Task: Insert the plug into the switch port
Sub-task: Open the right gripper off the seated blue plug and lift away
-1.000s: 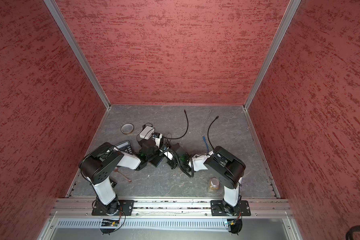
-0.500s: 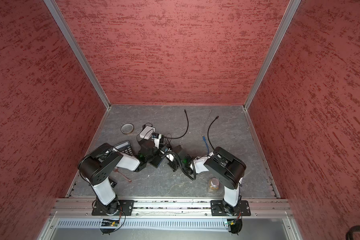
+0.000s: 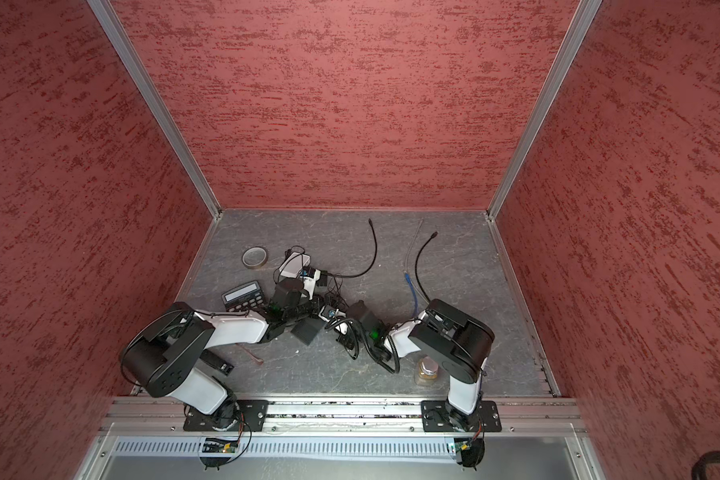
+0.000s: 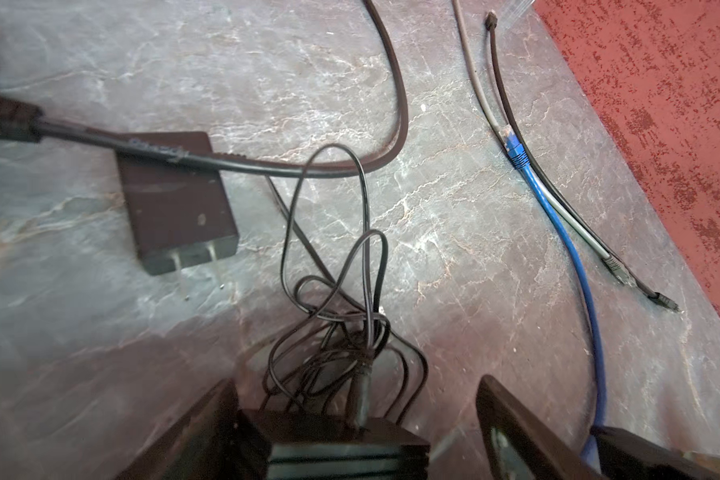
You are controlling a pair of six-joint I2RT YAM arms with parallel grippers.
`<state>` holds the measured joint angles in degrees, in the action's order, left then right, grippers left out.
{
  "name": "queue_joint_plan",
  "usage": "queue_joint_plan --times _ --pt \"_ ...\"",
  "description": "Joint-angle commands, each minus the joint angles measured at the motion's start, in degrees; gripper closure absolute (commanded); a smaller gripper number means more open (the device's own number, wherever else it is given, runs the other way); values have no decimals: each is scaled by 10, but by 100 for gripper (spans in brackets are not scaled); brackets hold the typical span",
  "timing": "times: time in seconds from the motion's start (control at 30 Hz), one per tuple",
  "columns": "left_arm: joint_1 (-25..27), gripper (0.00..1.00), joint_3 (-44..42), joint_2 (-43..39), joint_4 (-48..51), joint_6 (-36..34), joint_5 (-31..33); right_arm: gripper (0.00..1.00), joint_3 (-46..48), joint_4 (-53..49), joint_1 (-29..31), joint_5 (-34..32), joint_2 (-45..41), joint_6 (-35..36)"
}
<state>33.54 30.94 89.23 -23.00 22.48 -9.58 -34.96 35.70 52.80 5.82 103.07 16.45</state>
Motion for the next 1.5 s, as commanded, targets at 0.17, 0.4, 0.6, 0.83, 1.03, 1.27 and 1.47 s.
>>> queue_joint_plan --times 0.17,0.4,0.6,0.83,1.03,1.27,1.47 --pt "-32 0 -36 -82 64 44 12 100 -32 30 2 17 -19 90" --pt "-83 0 -44 -147 121 28 39 100 -66 -37 -2 55 -11 152" --pt "-116 0 -50 -188 149 29 46 100 -101 -93 -5 67 5 167" --pt "-121 0 -84 -251 136 44 26 98 -136 -133 -25 71 40 189" --pt "-121 0 -108 -298 139 58 26 86 -156 -153 -35 69 63 186" --pt "-119 0 -123 -346 147 75 50 53 -150 -143 -45 50 35 116" --pt "-112 0 -123 -365 158 72 41 41 -134 -128 -57 47 -5 57"
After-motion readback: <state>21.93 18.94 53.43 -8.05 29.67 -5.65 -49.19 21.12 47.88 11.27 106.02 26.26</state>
